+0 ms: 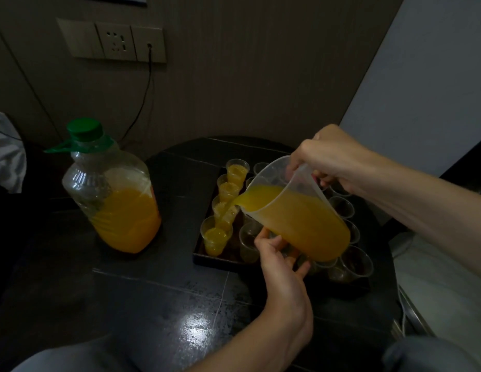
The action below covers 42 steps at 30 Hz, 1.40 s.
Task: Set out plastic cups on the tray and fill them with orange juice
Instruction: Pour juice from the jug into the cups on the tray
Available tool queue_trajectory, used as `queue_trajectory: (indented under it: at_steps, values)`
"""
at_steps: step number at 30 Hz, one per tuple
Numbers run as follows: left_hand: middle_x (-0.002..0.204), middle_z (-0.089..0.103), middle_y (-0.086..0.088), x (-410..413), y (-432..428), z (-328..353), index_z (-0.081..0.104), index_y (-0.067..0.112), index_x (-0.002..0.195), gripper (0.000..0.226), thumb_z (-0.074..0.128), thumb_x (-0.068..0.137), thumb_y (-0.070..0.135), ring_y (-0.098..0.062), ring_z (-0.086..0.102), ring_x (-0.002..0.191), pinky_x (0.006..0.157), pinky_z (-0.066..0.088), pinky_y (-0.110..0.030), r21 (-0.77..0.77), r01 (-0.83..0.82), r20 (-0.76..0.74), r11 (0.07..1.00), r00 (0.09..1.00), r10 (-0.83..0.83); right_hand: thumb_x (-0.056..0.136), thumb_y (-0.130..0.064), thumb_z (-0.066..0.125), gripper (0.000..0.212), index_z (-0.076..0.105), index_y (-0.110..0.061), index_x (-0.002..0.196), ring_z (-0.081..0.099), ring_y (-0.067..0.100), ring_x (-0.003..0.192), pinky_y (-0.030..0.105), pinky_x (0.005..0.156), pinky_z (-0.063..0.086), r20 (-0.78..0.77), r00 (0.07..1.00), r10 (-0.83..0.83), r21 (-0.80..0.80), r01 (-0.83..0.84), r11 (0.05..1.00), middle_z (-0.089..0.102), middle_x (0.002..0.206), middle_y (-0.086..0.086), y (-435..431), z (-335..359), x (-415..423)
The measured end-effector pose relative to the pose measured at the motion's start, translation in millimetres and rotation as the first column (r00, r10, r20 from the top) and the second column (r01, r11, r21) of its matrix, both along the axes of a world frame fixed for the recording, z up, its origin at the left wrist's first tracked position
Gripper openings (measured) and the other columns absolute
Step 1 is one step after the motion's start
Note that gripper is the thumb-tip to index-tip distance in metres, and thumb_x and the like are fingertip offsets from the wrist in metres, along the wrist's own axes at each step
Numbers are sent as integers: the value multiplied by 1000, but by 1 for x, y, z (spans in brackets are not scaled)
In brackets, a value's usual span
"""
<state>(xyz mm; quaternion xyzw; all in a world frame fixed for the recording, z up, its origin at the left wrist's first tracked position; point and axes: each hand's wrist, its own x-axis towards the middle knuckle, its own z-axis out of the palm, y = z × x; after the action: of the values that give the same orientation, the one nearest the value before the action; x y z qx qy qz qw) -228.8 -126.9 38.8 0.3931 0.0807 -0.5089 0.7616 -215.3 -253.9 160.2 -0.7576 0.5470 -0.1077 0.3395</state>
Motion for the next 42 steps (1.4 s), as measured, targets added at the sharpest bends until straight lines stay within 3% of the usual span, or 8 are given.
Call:
queue_trajectory:
  at_steps: [15,27,30,33,38,42]
  values:
    - [131,64,-4,-2,-1,-2,53,32,135,37,35,103,30,-30,61,121,108,44,-56,-12,25,19,1000,1000,-25,77,-13,80,22,65,-8,92,54,16,59,27,51,42,-14,1000,4,0,-4,1000,61,80,9,-6,-1,-1]
    - [129,64,-6,-2,-2,-1,53,29,136,38,35,103,27,-31,62,119,102,49,-54,-13,6,-23,1000,1000,-6,77,-13,79,20,65,-9,91,59,19,68,31,60,46,-21,1000,18,4,-18,1000,65,88,11,-8,-5,0]
    - [129,64,-5,-2,-1,1,53,30,135,37,36,103,27,-30,62,119,103,48,-53,3,0,-15,1000,1000,0,78,-13,78,19,66,-8,91,59,19,66,29,56,45,-15,1000,17,17,-16,1000,66,88,13,-7,-6,-1]
    - [126,66,-2,0,1,1,54,32,132,34,35,103,28,-27,63,118,103,47,-51,15,-6,16,1000,1000,6,76,-13,78,20,65,-7,90,56,18,63,27,49,42,17,1000,7,20,-7,1000,61,81,11,-6,-7,-3]
    - [125,66,2,3,0,-1,54,35,128,33,34,103,27,-23,64,117,106,45,-51,43,-20,110,999,994,15,75,-12,77,20,68,-5,91,56,18,65,27,51,43,71,997,7,34,-10,999,58,82,9,-7,-9,-4]
    - [125,67,6,10,-8,-2,55,42,125,33,35,103,28,-19,62,118,105,46,-50,58,-44,215,997,976,31,71,-11,75,19,69,-2,87,52,14,48,23,41,38,149,989,-19,66,10,998,57,68,9,-17,-8,-4]
